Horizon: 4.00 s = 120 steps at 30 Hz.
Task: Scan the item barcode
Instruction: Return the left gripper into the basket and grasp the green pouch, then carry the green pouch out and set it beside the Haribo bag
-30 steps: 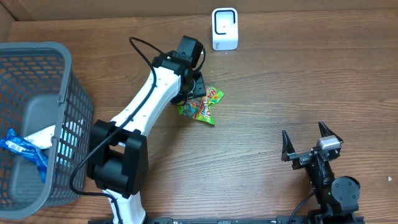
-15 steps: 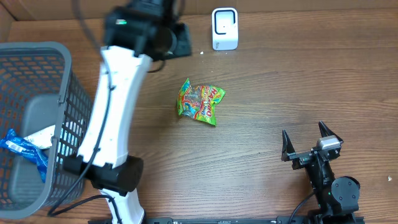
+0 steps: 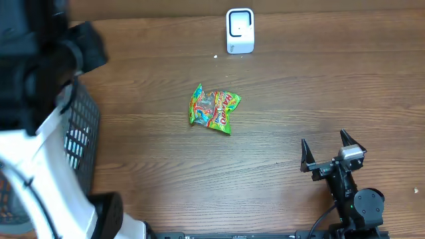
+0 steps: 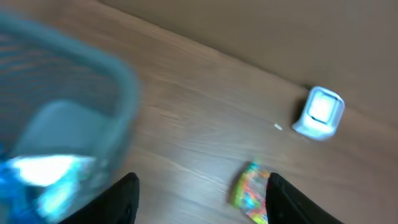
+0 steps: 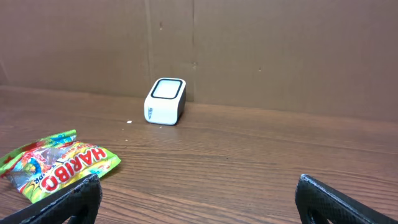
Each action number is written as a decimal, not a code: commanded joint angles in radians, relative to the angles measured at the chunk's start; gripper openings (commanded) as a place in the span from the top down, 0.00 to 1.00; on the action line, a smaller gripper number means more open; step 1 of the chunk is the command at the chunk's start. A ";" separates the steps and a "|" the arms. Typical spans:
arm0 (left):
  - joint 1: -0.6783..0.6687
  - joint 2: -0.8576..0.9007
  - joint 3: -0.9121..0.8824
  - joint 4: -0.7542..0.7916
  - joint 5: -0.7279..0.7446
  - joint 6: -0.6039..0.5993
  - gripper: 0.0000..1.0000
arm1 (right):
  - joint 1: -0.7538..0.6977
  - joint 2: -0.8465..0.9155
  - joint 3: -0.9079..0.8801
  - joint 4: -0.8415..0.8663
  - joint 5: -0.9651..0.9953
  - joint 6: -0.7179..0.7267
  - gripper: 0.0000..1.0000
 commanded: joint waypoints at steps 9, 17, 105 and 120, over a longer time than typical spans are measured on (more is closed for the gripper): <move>0.591 -0.156 -0.397 0.012 0.109 0.093 0.38 | 0.006 -0.010 -0.011 0.005 0.006 -0.001 0.00; 0.686 -0.137 -0.745 0.219 0.196 0.105 0.34 | 0.006 -0.010 -0.011 0.005 0.006 -0.001 0.00; 0.122 -0.119 -0.204 0.062 0.159 0.196 0.96 | 0.006 -0.010 -0.011 0.005 0.006 -0.001 0.00; -0.380 -0.060 -0.641 0.072 -0.027 -0.056 0.96 | 0.006 -0.010 -0.011 0.005 0.006 -0.001 0.00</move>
